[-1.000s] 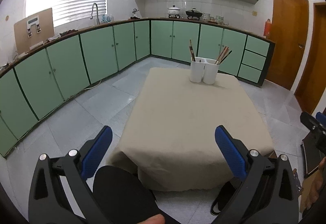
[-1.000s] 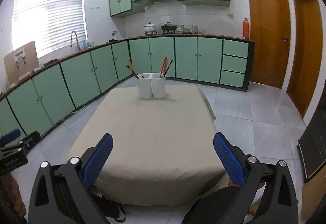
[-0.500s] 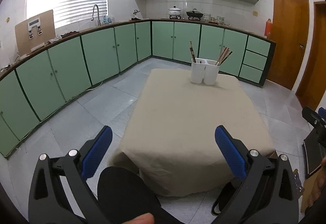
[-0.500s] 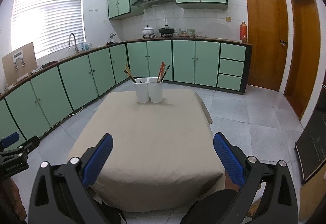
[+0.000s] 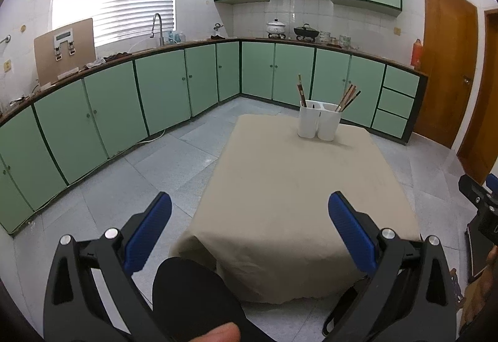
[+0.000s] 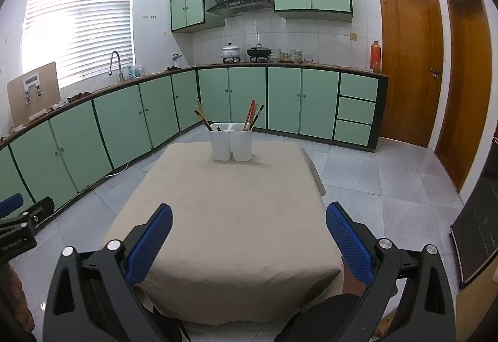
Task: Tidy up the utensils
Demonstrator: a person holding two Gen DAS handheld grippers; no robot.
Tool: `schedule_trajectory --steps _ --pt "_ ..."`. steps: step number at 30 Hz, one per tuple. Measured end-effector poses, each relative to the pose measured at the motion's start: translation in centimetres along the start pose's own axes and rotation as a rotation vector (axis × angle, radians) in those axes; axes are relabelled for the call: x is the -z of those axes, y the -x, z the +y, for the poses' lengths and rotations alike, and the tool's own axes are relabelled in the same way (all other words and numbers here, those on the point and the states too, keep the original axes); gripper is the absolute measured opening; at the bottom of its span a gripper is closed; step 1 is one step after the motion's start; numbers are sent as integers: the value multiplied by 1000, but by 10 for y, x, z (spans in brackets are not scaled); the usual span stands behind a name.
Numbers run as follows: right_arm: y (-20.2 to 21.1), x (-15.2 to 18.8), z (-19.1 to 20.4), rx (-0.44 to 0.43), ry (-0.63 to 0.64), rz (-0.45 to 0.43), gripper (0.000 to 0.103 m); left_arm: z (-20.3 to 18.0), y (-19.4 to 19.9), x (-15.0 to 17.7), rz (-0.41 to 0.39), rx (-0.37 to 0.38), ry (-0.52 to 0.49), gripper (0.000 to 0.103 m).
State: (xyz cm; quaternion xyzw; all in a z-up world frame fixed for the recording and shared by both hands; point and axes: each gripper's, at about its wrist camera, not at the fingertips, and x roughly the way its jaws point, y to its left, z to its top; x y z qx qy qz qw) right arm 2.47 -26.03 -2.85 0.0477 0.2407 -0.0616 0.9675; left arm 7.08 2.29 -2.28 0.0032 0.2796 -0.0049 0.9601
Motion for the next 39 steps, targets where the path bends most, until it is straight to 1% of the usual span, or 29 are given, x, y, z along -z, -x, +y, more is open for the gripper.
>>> schedule_trajectory --steps 4,5,7,10,12,16,21,28,39 --pt "1 0 0 2 -4 -3 97 -4 8 -1 -23 -48 -22 98" --pt "1 0 0 2 -6 -3 97 -4 9 -1 -22 -48 -25 98" --pt "1 0 0 1 -6 -4 97 -3 10 -2 -8 -19 -12 98" --pt "6 -1 -1 -5 -9 -25 97 2 10 -3 -1 -10 14 98" --pt "9 -2 -1 -8 -9 -41 97 5 12 -3 -11 -14 21 98" --pt "10 -1 1 -11 0 -39 97 10 20 -4 -47 -31 32 98" --pt "12 -2 4 -12 4 -40 97 13 28 -5 -66 -15 36 98" --pt "13 -1 0 -8 -11 -46 97 9 36 -6 -103 -26 32 98" --pt "17 -1 0 -5 -20 -60 97 9 41 -6 -120 -26 27 98"
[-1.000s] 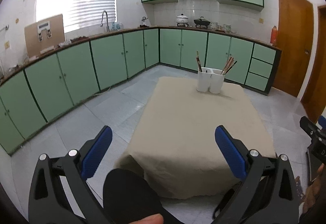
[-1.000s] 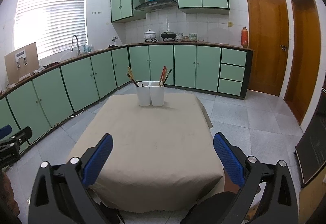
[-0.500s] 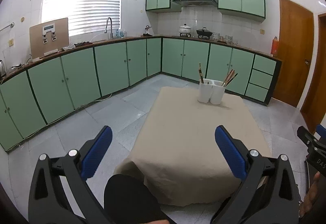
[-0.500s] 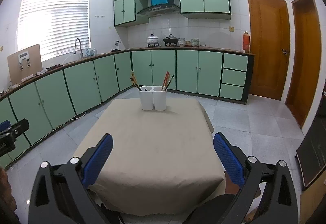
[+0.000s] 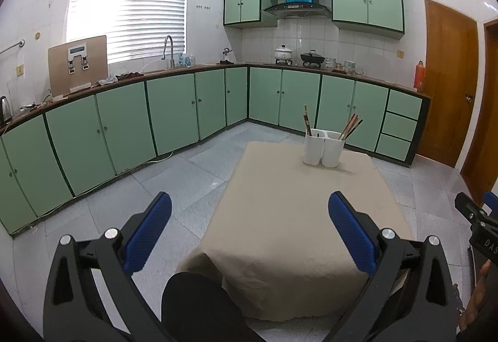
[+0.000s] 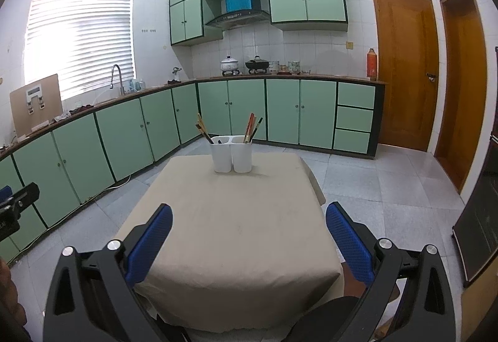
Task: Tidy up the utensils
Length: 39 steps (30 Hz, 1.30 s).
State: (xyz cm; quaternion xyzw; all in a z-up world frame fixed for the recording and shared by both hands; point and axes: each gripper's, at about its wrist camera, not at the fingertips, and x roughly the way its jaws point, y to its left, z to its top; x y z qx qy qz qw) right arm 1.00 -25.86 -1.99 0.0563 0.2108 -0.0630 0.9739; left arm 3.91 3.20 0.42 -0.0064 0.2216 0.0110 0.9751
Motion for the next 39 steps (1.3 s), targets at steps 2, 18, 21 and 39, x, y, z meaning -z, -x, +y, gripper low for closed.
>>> schedule_trajectory --steps 2,18,21,39 --pt "0 0 -1 -1 -3 -1 97 -1 1 0 -1 0 -1 98" --pt "1 2 -3 0 -4 -1 97 5 -2 0 7 9 5 98" --pt "1 2 -3 -1 -4 -1 97 4 -2 0 8 9 5 98" --pt "1 2 -3 0 -7 -1 97 4 -3 -2 9 16 6 98"
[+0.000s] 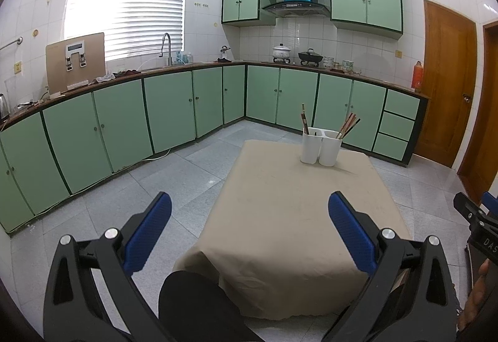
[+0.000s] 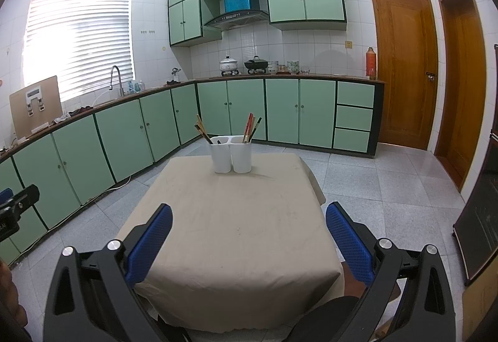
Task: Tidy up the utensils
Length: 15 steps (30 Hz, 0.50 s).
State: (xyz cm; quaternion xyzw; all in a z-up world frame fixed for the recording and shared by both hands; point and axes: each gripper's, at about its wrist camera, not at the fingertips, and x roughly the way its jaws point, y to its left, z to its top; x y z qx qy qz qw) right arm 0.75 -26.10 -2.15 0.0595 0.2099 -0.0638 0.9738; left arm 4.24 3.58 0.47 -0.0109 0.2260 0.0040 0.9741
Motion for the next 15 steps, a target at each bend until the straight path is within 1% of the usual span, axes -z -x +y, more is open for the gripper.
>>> schedule_trajectory --steps 15 --pt "-2 1 1 0 -1 1 97 1 1 2 -1 2 -1 98"
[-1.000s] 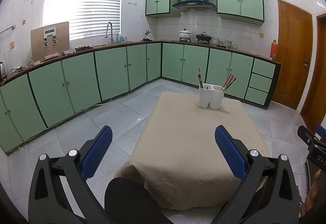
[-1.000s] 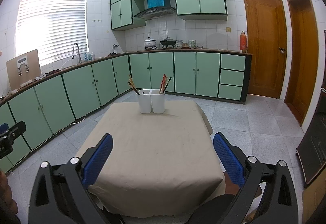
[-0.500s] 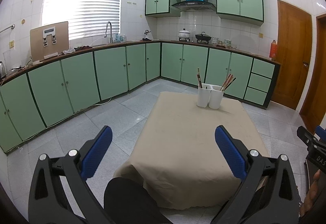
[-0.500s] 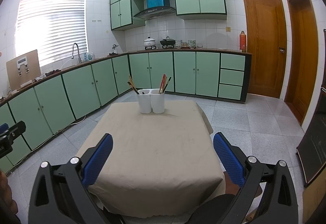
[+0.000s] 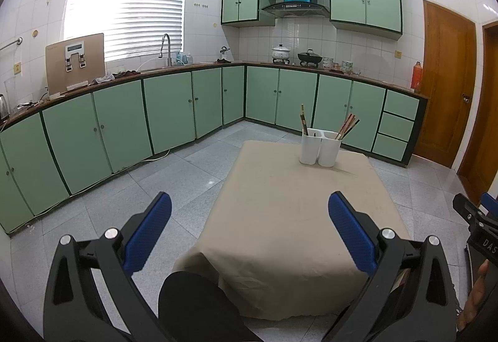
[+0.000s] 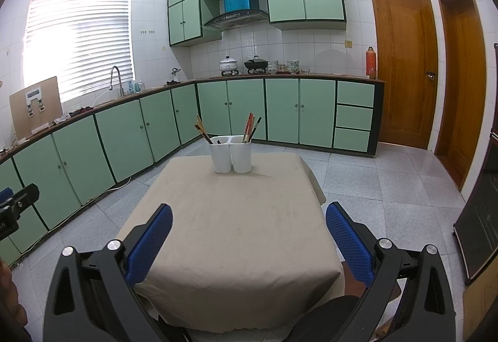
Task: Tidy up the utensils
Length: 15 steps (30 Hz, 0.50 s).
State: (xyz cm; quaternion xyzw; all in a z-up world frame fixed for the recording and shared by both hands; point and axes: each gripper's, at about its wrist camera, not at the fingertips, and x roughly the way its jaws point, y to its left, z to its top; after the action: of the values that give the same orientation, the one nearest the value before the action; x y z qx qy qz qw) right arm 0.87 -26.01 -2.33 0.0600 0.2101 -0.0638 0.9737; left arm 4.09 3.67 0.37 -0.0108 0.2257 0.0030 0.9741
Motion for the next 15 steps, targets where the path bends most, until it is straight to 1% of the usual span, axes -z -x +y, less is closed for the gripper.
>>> schedule_trajectory --steps 15 --pt "-2 1 1 0 -3 3 97 -1 2 -3 1 5 0 98"
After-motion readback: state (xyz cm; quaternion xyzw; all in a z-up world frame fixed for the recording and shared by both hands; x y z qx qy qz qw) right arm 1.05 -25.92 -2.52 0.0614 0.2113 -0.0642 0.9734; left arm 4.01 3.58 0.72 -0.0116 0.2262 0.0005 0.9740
